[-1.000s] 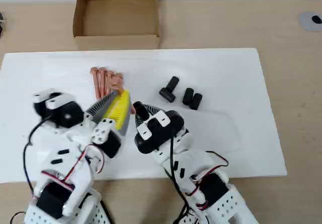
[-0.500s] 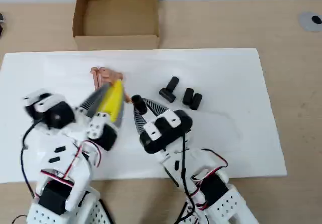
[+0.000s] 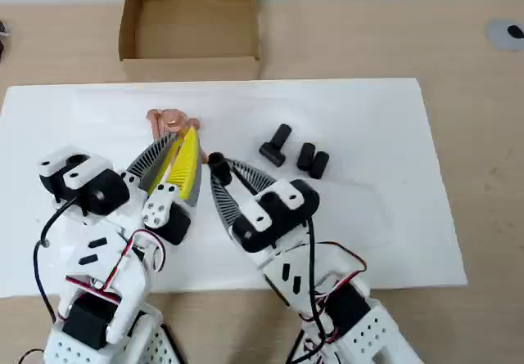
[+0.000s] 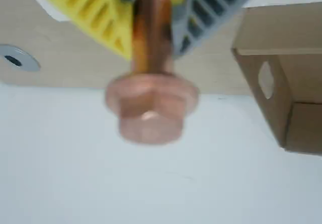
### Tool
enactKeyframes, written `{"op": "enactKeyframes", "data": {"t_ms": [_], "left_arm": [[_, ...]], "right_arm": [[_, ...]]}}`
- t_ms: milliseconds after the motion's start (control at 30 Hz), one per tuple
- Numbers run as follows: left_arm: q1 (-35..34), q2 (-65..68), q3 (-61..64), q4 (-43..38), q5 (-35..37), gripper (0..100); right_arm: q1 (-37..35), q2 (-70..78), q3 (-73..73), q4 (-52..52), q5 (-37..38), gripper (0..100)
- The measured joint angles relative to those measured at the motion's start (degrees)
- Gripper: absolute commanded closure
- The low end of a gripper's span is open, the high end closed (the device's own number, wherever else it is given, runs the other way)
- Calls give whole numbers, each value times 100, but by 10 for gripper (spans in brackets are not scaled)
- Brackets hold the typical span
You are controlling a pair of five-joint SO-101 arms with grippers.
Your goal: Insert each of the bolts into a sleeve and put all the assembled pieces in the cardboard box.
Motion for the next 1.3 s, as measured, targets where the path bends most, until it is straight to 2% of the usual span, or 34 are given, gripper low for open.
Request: {"op": "enactKeyframes", "data": {"t_ms": [167,300,533,767,1300], "left_arm": [[237,0,0,-44,-492,991],[264,0,0,-44,-607,991],[264,0,-9,-44,-598,992],[264,0,-9,-44,-290,992],[316,0,396,-44,-255,992]], "right_arm": [[-62,0,0,0,0,988],[-70,0,0,0,0,988],[-70,0,0,26,0,988],[-70,0,0,26,0,988],[-62,0,0,-141,0,988]]}}
